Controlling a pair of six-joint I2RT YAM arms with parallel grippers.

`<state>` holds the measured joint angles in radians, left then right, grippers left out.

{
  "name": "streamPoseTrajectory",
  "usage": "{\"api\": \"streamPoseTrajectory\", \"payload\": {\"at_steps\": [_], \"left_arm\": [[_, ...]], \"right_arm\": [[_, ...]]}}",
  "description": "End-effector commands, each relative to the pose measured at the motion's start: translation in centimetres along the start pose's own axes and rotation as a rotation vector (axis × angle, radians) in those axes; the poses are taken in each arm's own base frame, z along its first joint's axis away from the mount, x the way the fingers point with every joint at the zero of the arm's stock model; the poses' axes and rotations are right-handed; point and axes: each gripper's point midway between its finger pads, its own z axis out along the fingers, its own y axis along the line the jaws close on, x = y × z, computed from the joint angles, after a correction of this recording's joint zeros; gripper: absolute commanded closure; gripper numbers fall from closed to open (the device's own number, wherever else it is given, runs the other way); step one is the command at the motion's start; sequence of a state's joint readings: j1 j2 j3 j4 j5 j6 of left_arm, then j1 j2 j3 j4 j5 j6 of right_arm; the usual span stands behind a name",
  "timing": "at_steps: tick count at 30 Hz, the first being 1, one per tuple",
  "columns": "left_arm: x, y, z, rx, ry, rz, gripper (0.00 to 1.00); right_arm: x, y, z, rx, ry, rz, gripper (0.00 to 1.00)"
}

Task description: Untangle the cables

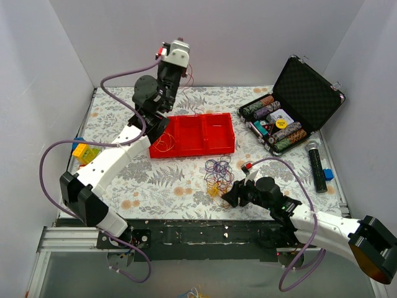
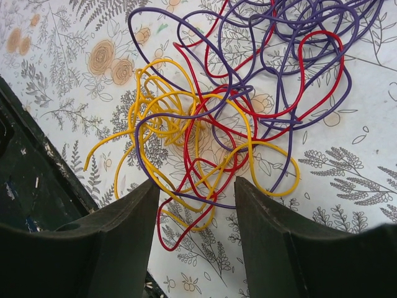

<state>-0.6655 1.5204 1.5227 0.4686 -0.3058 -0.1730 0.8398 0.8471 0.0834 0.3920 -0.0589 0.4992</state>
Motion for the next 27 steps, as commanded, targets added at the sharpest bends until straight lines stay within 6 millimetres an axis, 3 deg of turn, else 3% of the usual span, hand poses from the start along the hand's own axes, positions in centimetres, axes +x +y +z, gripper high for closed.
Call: {"api": "streamPoseTrajectory", "payload": {"at_steps": [1, 5, 13, 18, 27], "left_arm": [[-6.6, 2.9, 0.5, -0.054, -0.134, -0.058, 1.00], [-7.2, 3.4, 0.0, -0.065, -0.146, -0.066, 1.00], [-3.9, 2.4, -1.2, -0.038, -0.076, -0.039, 0.99], [-1.2, 1.4, -2.0, -0.015, -0.022, -0.017, 1.00], [5.8, -1.4, -3.4, 0.064, 0.138, 0.079, 1.00]], "right_arm": [[-0.9, 0.6, 0.2, -0.022, -0.027, 0.002, 0.40], [-0.9, 0.7, 0.2, -0.026, -0.028, 0.003, 0.41], [-0.8, 0.6, 0.1, -0.018, -0.027, 0.007, 0.41], [-0.8, 0.6, 0.1, -0.019, -0.028, 0.010, 0.41], [-0.5, 0.1, -0.1, -0.004, -0.033, 0.015, 0.41]]}}
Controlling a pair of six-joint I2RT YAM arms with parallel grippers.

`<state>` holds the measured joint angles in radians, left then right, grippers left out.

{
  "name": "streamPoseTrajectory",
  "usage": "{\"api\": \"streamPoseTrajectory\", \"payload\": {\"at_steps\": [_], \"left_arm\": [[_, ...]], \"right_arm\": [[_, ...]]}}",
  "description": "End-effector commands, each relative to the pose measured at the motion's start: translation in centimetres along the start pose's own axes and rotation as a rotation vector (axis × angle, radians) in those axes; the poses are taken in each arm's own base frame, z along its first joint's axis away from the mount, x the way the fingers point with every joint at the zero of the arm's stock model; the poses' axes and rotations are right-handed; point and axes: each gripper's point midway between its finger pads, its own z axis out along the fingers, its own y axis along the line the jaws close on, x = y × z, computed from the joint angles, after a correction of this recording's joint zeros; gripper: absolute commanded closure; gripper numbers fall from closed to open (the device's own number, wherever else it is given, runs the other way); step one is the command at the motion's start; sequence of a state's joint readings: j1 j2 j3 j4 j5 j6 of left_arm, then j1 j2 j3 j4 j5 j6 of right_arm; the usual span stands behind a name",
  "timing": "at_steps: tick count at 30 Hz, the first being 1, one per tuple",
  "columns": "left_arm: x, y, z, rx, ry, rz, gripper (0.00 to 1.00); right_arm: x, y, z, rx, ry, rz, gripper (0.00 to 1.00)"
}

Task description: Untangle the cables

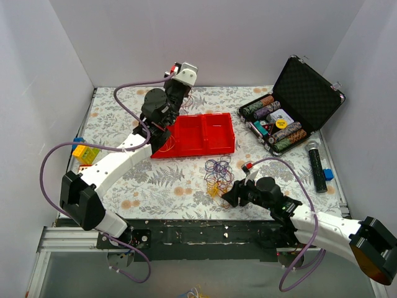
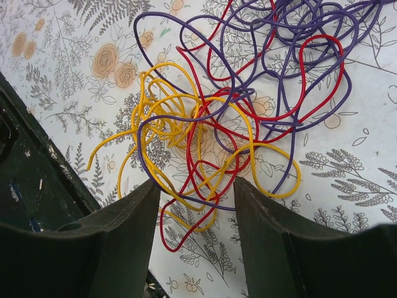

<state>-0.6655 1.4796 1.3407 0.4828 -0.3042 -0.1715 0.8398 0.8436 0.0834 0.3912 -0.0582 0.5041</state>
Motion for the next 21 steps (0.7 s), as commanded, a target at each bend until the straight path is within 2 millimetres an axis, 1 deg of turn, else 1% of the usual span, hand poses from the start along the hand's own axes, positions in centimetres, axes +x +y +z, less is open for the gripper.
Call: {"api": "streamPoseTrajectory", "payload": {"at_steps": [1, 4, 6, 9, 12, 14, 16, 19, 20, 21], "left_arm": [[1.3, 0.1, -0.7, 0.012, 0.061, 0.054, 1.00], [4.6, -0.6, -0.6, 0.015, 0.163, 0.103, 1.00], [6.1, -0.8, -0.5, 0.004, 0.201, 0.134, 1.00], [7.3, -1.1, -0.3, -0.003, 0.223, 0.153, 1.00], [7.8, -1.5, -0.1, 0.001, 0.239, 0.141, 1.00], [8.4, -2.1, -0.2, 0.027, 0.259, 0.133, 1.00], [9.5, -2.7, -0.4, 0.050, 0.294, 0.132, 1.00], [11.9, -4.1, -0.8, 0.080, 0.361, 0.121, 1.00], [12.7, -4.7, -1.0, 0.095, 0.382, 0.113, 1.00], [13.4, -5.7, -1.1, 0.140, 0.401, 0.100, 1.00]], "right_arm": [[-0.3, 0.0, -0.1, 0.000, -0.030, 0.012, 0.41], [-0.1, -0.2, -0.2, 0.003, -0.027, 0.012, 0.41], [-0.2, -0.1, -0.2, 0.003, -0.034, 0.012, 0.41], [-0.2, -0.2, -0.2, 0.004, -0.031, 0.014, 0.41], [-0.1, -0.2, -0.2, 0.007, -0.029, 0.012, 0.41], [-0.1, -0.3, -0.2, 0.009, -0.029, 0.013, 0.41], [-0.2, -0.2, -0.1, 0.007, -0.029, 0.013, 0.41], [-0.3, -0.1, -0.1, 0.004, -0.029, 0.015, 0.41], [-0.2, -0.1, 0.0, 0.006, -0.025, 0.016, 0.41], [-0.2, -0.1, 0.0, 0.004, -0.024, 0.015, 0.41]]}}
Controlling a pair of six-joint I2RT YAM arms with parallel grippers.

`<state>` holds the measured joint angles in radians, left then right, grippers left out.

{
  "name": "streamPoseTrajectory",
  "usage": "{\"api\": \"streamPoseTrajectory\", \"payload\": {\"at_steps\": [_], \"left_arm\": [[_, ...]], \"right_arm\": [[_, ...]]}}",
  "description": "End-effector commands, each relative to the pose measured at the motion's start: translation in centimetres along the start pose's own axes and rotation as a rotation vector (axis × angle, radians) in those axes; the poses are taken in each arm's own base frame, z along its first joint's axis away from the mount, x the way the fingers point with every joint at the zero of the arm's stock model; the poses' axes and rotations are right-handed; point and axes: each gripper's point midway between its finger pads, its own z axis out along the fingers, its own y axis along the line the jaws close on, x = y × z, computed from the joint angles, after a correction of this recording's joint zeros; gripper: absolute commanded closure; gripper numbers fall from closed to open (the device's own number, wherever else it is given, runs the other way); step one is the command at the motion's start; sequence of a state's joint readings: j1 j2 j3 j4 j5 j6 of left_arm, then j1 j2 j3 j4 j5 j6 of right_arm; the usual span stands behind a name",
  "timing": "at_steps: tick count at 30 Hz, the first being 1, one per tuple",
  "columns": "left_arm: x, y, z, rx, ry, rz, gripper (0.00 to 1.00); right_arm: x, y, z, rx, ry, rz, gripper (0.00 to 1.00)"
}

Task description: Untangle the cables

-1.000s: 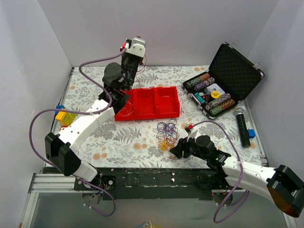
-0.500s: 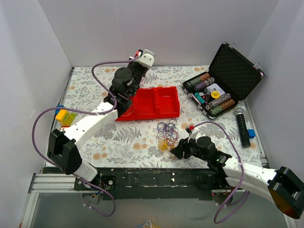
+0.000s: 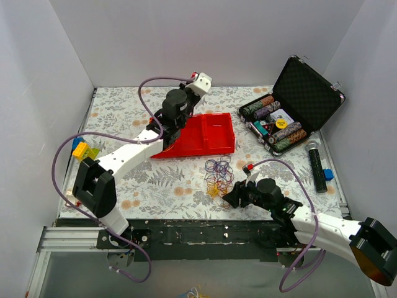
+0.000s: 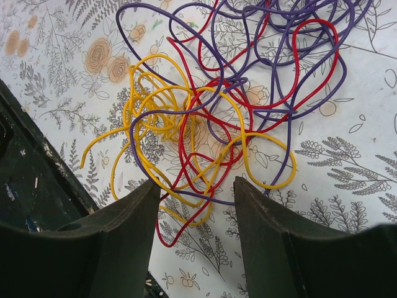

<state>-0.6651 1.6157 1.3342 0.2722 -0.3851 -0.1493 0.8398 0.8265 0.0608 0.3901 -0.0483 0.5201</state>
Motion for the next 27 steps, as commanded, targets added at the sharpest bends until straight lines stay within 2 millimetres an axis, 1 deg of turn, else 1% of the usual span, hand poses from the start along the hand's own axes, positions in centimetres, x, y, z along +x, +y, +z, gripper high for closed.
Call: {"api": "streamPoseTrajectory", "payload": {"at_steps": [1, 3, 5, 7, 10, 17, 20, 22, 27], "left_arm": [[1.9, -3.0, 0.4, 0.108, 0.074, -0.048, 1.00], [2.5, -4.8, 0.7, 0.182, 0.080, -0.065, 1.00], [3.0, -6.2, 1.1, 0.229, 0.091, -0.078, 1.00], [4.0, -6.9, 1.8, 0.237, 0.118, -0.078, 1.00], [6.3, -7.9, 2.3, 0.231, 0.171, -0.049, 1.00], [11.4, -8.2, 2.6, 0.156, 0.284, 0.026, 1.00], [12.9, -8.2, 2.8, 0.122, 0.318, 0.040, 1.00], [13.5, -7.9, 3.1, 0.079, 0.333, 0.042, 1.00], [15.6, -9.1, 2.2, 0.125, 0.371, 0.054, 1.00]], "right_arm": [[-0.8, 0.4, 0.2, -0.008, -0.027, -0.001, 0.41], [-0.9, 0.5, 0.3, -0.010, -0.024, 0.001, 0.41], [-1.0, 0.4, 0.3, -0.007, -0.024, 0.001, 0.41], [-1.1, 0.5, 0.3, -0.007, -0.027, 0.001, 0.41], [-1.1, 0.3, 0.1, 0.003, -0.031, 0.005, 0.41], [-1.6, 0.3, 0.0, 0.010, -0.043, 0.005, 0.41], [-1.7, 0.3, 0.0, 0.013, -0.044, 0.004, 0.41], [-1.6, 0.2, 0.0, 0.015, -0.040, 0.006, 0.41], [-1.4, 0.1, -0.1, 0.022, -0.035, 0.007, 0.41]]}}
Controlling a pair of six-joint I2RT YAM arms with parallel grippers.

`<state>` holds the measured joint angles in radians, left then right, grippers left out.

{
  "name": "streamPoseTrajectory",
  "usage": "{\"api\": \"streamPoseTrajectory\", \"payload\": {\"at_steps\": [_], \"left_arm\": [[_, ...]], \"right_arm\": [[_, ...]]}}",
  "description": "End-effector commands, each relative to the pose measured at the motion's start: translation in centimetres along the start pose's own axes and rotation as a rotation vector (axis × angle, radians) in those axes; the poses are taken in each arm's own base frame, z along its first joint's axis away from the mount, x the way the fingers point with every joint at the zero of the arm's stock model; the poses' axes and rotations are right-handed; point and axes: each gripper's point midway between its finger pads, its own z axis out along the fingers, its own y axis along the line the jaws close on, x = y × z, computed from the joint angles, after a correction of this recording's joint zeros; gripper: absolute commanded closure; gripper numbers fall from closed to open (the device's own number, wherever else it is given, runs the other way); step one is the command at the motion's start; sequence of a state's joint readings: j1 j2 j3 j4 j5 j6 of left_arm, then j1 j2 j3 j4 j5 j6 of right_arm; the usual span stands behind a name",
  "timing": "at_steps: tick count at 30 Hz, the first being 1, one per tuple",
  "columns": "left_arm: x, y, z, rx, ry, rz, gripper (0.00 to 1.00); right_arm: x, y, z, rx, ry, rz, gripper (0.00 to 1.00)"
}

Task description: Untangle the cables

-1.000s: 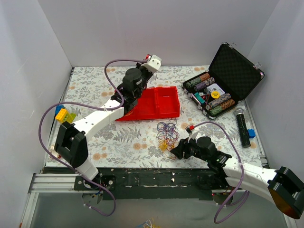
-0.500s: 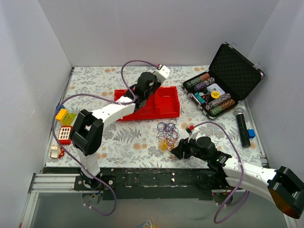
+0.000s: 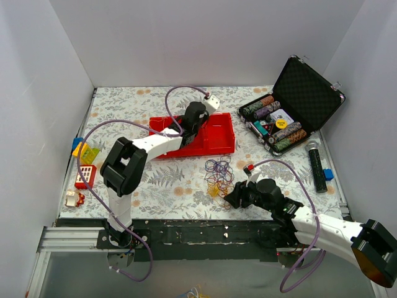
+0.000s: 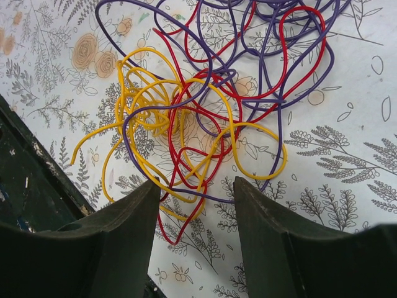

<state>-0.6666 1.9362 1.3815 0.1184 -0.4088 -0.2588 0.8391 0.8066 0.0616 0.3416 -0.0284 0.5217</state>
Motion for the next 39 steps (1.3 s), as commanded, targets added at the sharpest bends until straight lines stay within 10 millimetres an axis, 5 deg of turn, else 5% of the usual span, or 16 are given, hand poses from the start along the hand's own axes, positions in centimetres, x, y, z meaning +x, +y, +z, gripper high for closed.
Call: {"api": "streamPoseTrajectory", "payload": {"at_steps": [1, 9, 10, 13, 14, 20, 24, 29, 33, 39], "left_arm": [[1.0, -0.1, -0.5, -0.003, 0.014, -0.004, 1.00], [3.9, -2.4, -0.4, 0.075, 0.098, -0.029, 1.00], [4.0, -2.7, -0.4, 0.087, 0.107, -0.026, 0.94], [3.4, -2.9, -0.7, 0.121, 0.102, -0.034, 0.52], [3.7, -3.1, -1.0, 0.137, 0.117, -0.027, 0.46], [-0.4, -1.3, -2.7, 0.157, 0.065, -0.049, 0.08], [-4.9, 0.2, -5.8, 0.208, -0.035, -0.080, 0.02], [-7.6, 0.2, -9.8, 0.330, -0.119, -0.070, 0.02], [-7.2, -2.6, -13.0, 0.532, -0.128, -0.065, 0.02], [0.7, -12.1, -18.5, 0.854, 0.054, 0.038, 0.02]], "right_arm": [[-1.8, 0.6, 0.1, -0.002, -0.048, 0.001, 0.41], [-3.6, 0.7, 0.0, 0.022, -0.085, -0.010, 0.43], [-3.9, 0.9, -0.1, 0.020, -0.093, -0.012, 0.43], [-5.2, 1.4, -0.3, 0.014, -0.119, -0.022, 0.43], [-5.6, 1.7, -0.4, 0.012, -0.126, -0.026, 0.43], [-7.8, 2.5, -1.3, 0.009, -0.167, -0.057, 0.43], [-7.9, 2.5, -1.7, 0.015, -0.173, -0.061, 0.43], [-7.8, 2.2, -2.2, 0.023, -0.183, -0.054, 0.43], [-8.4, 1.9, -2.6, 0.048, -0.209, -0.058, 0.43], [-9.0, 1.1, -2.9, 0.106, -0.211, -0.078, 0.43]]}}
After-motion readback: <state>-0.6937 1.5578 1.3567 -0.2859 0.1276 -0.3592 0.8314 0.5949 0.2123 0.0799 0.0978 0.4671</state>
